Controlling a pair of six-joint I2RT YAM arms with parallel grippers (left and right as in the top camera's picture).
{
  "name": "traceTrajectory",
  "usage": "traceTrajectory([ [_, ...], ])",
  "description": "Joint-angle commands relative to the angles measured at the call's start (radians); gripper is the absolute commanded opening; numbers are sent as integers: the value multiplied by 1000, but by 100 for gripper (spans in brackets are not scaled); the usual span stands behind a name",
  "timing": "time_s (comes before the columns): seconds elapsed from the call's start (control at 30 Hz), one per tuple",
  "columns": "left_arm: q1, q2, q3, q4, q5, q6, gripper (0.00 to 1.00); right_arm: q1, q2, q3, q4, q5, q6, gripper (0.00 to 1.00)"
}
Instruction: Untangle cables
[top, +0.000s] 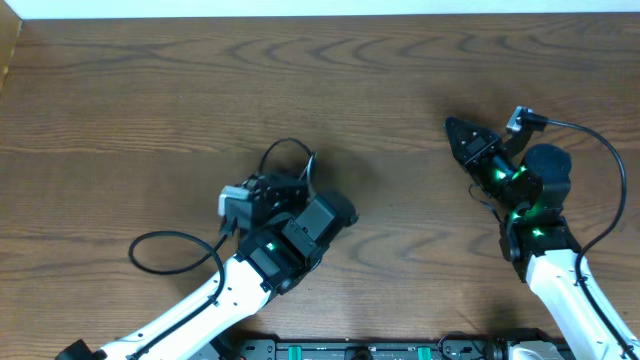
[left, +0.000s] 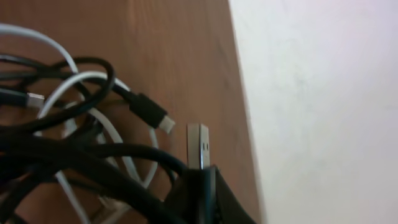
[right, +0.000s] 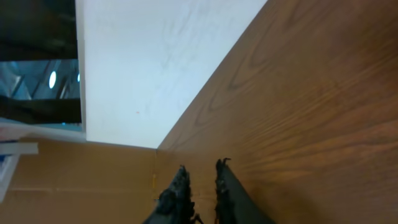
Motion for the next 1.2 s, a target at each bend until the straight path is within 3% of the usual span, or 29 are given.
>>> traceTrajectory([
  [0.0, 1, -13, 5, 122, 111, -39, 8, 29, 3, 13, 21, -2, 35, 21],
  [0.13, 1, -13, 5, 279, 232, -39, 8, 70, 3, 13, 80, -41, 35, 30],
  [0.3, 1, -13, 5, 374, 234, -39, 8, 133, 3, 13, 158, -75, -23, 32],
  [0.47, 1, -13, 5, 480, 235, -39, 8, 182, 3, 13, 200, -75, -90, 41],
  [0.83, 1, -13, 5, 650, 227, -39, 8, 221, 3, 13, 220, -75, -89, 43],
  [1.17, 1, -13, 5, 669, 231, -39, 8, 275, 3, 13, 234, -74, -89, 44],
])
